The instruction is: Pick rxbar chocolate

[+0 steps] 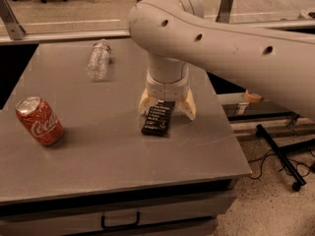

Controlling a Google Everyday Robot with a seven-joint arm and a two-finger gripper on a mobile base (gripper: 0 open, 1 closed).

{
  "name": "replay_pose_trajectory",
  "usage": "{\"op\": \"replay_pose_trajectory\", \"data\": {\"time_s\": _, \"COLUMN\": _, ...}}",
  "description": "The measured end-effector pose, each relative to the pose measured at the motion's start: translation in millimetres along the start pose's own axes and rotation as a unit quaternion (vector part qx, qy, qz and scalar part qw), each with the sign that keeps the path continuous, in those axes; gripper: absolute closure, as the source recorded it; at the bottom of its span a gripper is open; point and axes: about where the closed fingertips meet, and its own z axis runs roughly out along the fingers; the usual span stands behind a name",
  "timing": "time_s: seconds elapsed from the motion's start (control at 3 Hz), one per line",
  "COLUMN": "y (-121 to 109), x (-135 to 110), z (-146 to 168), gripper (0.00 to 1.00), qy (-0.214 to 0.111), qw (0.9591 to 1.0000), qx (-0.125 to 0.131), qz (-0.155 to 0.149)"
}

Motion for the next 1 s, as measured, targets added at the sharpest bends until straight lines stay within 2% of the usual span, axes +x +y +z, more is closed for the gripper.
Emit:
{"op": "replay_pose_trajectory", "data": {"time_s": 0.33, "y": -0.1, "x": -0.7, "z": -4.7, "gripper": 0.50, "qy": 0.000, "qw": 1.0000, "qx": 0.000, "qz": 0.000}}
{"op": "replay_pose_trajectory", "data": {"time_s": 1.0, "y": -0.2, "x": -2.0, "z": -12.7, "gripper": 0.97, "qy": 0.000, "qw": 1.0000, "qx": 0.000, "qz": 0.000}}
